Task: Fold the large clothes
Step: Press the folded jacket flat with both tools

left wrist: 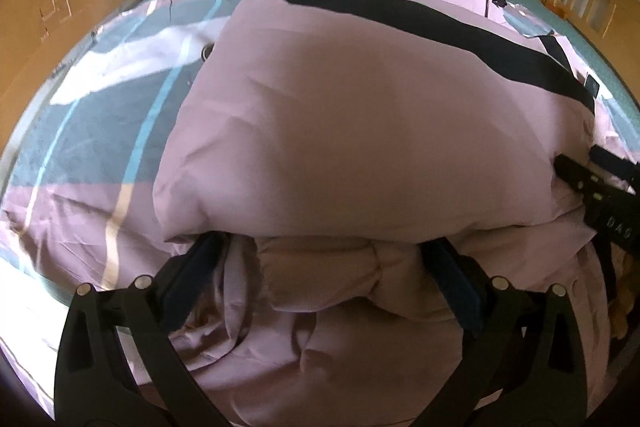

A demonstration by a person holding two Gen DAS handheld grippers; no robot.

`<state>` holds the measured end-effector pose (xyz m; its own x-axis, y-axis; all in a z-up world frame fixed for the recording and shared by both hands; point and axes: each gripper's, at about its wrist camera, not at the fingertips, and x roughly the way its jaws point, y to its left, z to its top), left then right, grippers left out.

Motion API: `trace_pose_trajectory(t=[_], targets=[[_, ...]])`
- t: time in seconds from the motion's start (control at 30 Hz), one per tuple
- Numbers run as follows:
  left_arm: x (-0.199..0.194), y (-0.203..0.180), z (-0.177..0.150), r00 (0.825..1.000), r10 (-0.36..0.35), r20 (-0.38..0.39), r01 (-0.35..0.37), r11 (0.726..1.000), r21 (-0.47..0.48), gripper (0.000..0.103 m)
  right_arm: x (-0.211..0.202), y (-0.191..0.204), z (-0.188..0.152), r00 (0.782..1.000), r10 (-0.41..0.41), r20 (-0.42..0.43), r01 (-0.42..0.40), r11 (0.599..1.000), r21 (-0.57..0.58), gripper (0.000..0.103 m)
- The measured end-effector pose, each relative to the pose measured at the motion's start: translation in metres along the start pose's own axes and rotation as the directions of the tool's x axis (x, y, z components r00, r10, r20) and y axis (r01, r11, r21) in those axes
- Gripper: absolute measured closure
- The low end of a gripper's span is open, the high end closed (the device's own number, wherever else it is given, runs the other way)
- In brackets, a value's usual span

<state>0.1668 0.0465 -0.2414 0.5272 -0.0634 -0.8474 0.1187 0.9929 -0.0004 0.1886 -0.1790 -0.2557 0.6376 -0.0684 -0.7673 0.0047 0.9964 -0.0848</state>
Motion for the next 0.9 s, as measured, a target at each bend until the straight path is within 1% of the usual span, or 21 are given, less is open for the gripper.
trace_pose_trajectory(t=[0.1, 0.2, 0.27, 0.3, 0.37, 0.4, 0.43, 0.47, 0.5, 0.53, 0.57, 0.6, 0.63, 0.67, 0.77, 0.9], targets=[[0.002, 0.0, -0.001, 1.0, 0.005, -0.001, -0.005, 1.0, 0.001, 0.002, 0.003, 0.005, -0.001, 1.0, -0.02, -0.003, 0.02, 1.0, -0.02, 0.024], [-0.001, -0.003, -0.002, 1.0, 0.015, 0.005, -0.015, 1.0, 0.009, 0.002, 0.0, 0.006, -0.002, 1.0, -0.018, -0.001, 0.018, 1.0, -0.014, 0.024], [-0.007, -0.003, -0.001, 1.0, 0.016, 0.016, -0.016, 1.0, -0.006, 0.002, -0.006, 0.006, -0.008, 0.999, -0.03, 0.015, 0.031, 0.999, -0.014, 0.021], [-0.014, -0.003, -0.001, 0.999, 0.02, 0.036, -0.019, 1.0, -0.023, 0.002, -0.012, 0.006, -0.012, 0.998, -0.046, 0.033, 0.046, 0.999, -0.015, 0.021], [-0.037, 0.0, 0.0, 0.992, -0.025, 0.125, 0.033, 0.997, -0.069, 0.002, -0.027, 0.005, -0.017, 0.994, -0.073, 0.086, 0.074, 0.997, -0.006, 0.021], [-0.043, 0.001, 0.0, 0.987, -0.049, 0.155, 0.061, 0.995, -0.075, 0.002, -0.033, 0.005, -0.017, 0.991, -0.069, 0.113, 0.071, 0.997, -0.008, 0.021], [-0.046, -0.001, 0.0, 0.984, -0.06, 0.166, 0.073, 0.994, -0.075, 0.002, -0.039, 0.008, -0.017, 0.988, -0.069, 0.141, 0.072, 0.997, -0.015, 0.02], [-0.042, -0.002, 0.0, 0.987, -0.056, 0.153, 0.068, 0.995, -0.07, 0.002, -0.041, 0.012, -0.015, 0.985, -0.082, 0.149, 0.087, 0.996, -0.027, 0.017], [-0.036, -0.004, -0.001, 0.99, -0.054, 0.132, 0.063, 0.996, -0.064, 0.002, -0.035, 0.016, -0.013, 0.988, -0.099, 0.122, 0.105, 0.993, -0.045, 0.016], [-0.023, -0.005, -0.003, 0.995, -0.054, 0.083, 0.059, 0.997, -0.058, 0.002, -0.026, 0.018, -0.013, 0.991, -0.105, 0.083, 0.11, 0.992, -0.056, 0.011], [-0.011, -0.006, -0.005, 0.998, -0.046, 0.04, 0.049, 0.997, -0.057, 0.002, -0.011, 0.019, -0.013, 0.994, -0.106, 0.023, 0.108, 0.992, -0.061, 0.003], [-0.002, -0.006, -0.006, 0.999, -0.034, 0.009, 0.034, 0.998, -0.054, 0.002, 0.001, 0.017, -0.014, 0.993, -0.114, -0.003, 0.114, 0.992, -0.05, 0.001], [-0.001, -0.008, -0.007, 0.999, -0.027, 0.018, 0.028, 0.999, -0.046, 0.002, 0.004, 0.014, -0.014, 0.994, -0.108, 0.004, 0.108, 0.993, -0.036, 0.001], [-0.002, -0.008, -0.007, 0.999, -0.024, 0.024, 0.025, 0.999, -0.042, 0.002, 0.005, 0.01, -0.013, 0.996, -0.086, 0.002, 0.086, 0.996, -0.018, 0.001], [-0.003, -0.009, -0.007, 0.999, -0.029, 0.03, 0.03, 0.999, -0.043, 0.002, 0.003, 0.004, -0.014, 0.998, -0.05, 0.034, 0.051, 0.999, -0.007, 0.001], [-0.002, -0.006, -0.011, 0.999, -0.036, 0.037, 0.037, 0.998, -0.041, 0.002, 0.003, 0.007, -0.014, 0.998, -0.057, 0.042, 0.057, 0.998, -0.011, 0.001]])
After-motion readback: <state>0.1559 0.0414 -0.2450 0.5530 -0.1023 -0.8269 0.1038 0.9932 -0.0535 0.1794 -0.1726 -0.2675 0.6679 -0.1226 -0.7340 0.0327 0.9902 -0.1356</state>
